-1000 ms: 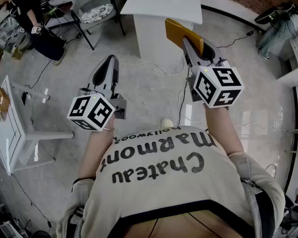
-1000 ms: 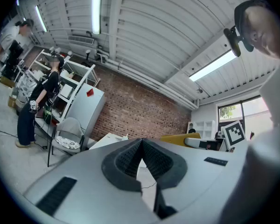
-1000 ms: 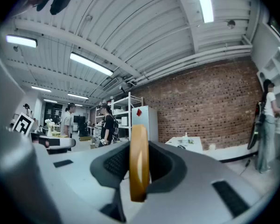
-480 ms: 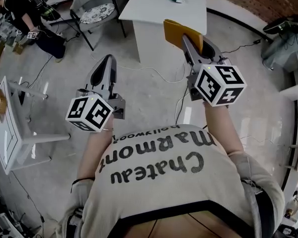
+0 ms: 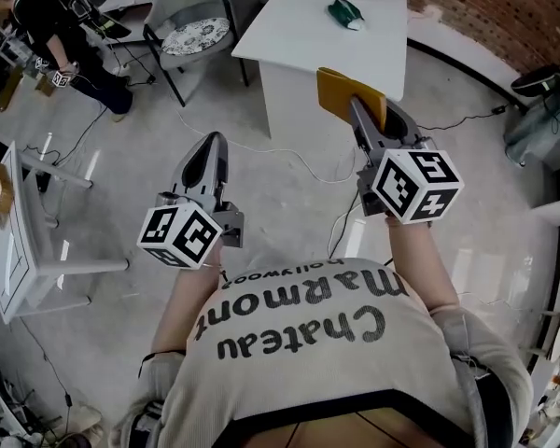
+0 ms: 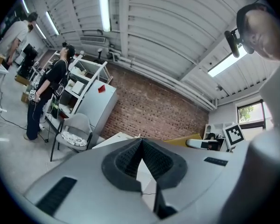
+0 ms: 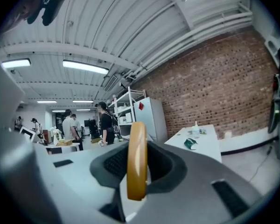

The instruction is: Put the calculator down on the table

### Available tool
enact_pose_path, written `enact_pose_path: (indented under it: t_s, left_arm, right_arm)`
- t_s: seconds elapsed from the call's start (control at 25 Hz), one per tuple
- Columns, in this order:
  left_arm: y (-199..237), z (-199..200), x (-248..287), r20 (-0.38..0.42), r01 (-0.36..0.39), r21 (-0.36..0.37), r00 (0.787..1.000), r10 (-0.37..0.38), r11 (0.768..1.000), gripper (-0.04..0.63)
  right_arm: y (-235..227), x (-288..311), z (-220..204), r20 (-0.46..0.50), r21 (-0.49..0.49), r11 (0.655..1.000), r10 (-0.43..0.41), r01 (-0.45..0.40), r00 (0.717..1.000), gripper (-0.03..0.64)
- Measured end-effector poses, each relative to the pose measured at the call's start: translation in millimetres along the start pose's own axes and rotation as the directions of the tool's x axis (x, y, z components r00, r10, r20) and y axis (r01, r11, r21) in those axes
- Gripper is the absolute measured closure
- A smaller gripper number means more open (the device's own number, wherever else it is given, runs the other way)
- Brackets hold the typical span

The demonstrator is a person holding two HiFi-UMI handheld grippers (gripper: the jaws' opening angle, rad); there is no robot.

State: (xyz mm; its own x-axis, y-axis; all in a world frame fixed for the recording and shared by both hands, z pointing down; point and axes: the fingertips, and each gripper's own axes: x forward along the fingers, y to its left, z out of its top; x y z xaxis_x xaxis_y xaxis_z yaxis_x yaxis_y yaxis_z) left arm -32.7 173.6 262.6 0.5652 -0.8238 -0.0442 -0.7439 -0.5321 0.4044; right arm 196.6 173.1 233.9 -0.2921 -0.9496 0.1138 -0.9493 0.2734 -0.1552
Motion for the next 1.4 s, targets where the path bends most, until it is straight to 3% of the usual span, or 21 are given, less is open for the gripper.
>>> enact_pose_path:
  t_s: [0.16, 0.24, 0.44, 0.64, 0.92, 1.2, 1.4]
  left_arm:
    - [11, -13, 18, -0.041, -0.019, -0.067, 0.999, 0.016, 0.998, 0.595]
    - [19, -17, 26, -0.050, -0.017, -0.059, 0.999, 0.014, 0.998, 0.595]
    - [34, -9, 59, -0.056, 0.011, 0.101, 0.998, -0.006, 0.995, 0.595]
    - [62, 4, 110, -0.086, 0.059, 0.198, 0.995, -0.042, 0.978, 0.595]
    - [116, 37, 177, -0.079, 0.100, 0.124, 0.993, -0.090, 0.987, 0.595]
    - [165, 62, 221, -0.074, 0.118, 0.111, 0.991, -0.111, 0.987, 0.595]
    - [192, 68, 241, -0.091, 0.127, 0.130, 0.989, -0.116, 0.983, 0.595]
  right_arm:
    - [-16, 16, -16, -0.052, 0.043, 0.999, 0.003, 0.000, 0.999, 0.526]
    - [-19, 26, -22, -0.064, 0.054, 0.999, 0.002, 0.001, 0.998, 0.526]
    - [-26, 61, -21, -0.059, 0.049, 0.999, -0.009, 0.012, 0.998, 0.526]
    - [-37, 116, -14, -0.062, 0.056, 0.998, -0.034, 0.037, 0.997, 0.526]
    - [-42, 194, 9, -0.034, 0.061, 0.997, -0.052, 0.054, 0.998, 0.526]
    - [-46, 256, 22, -0.003, 0.080, 0.993, -0.081, 0.081, 0.997, 0.526]
    - [-57, 290, 14, -0.013, 0.149, 0.983, -0.107, 0.108, 0.994, 0.526]
